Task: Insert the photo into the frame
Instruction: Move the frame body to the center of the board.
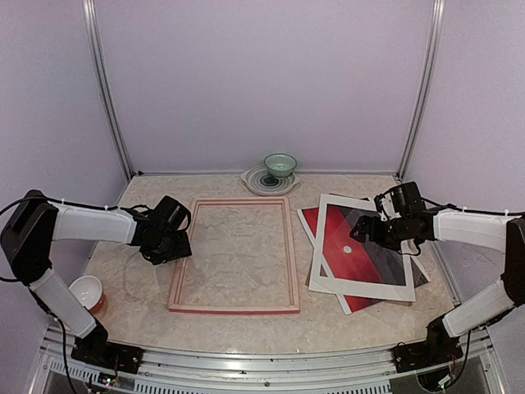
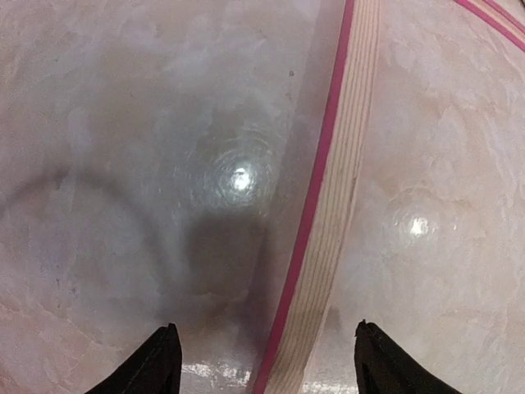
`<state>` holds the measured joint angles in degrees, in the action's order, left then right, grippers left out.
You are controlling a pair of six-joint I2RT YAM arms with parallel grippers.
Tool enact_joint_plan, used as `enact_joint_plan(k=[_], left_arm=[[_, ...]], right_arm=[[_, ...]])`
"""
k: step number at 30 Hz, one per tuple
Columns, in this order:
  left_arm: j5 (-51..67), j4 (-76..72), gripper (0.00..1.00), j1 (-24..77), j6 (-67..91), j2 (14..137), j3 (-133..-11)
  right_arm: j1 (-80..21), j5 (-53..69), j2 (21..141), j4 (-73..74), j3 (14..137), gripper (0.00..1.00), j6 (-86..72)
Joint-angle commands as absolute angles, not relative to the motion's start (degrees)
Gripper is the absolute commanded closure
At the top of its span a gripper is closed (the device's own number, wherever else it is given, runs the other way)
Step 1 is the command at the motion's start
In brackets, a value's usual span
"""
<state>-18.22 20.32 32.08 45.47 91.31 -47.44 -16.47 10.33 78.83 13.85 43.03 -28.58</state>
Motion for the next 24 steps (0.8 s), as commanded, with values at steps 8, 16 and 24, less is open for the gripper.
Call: enact_joint_plan(k=[8,16,24], left_arm=[[-18.7,21.0,0.01,39.7,33.9,88.9,-64.2],[-7.5,18.4,0.01,48.0,25.5,98.5,-80.1],[1.0,23.4,0.01,53.5,19.2,113.7,-96.6]], right_arm=[[-17.1,7.3,78.0,16.0,42.9,0.01,-28.5],[-16.2,4.6,77.6,17.9,41.8,0.01,-29.8],[-10.2,5.0,74.1,18.4,38.6,0.01,-30.8]])
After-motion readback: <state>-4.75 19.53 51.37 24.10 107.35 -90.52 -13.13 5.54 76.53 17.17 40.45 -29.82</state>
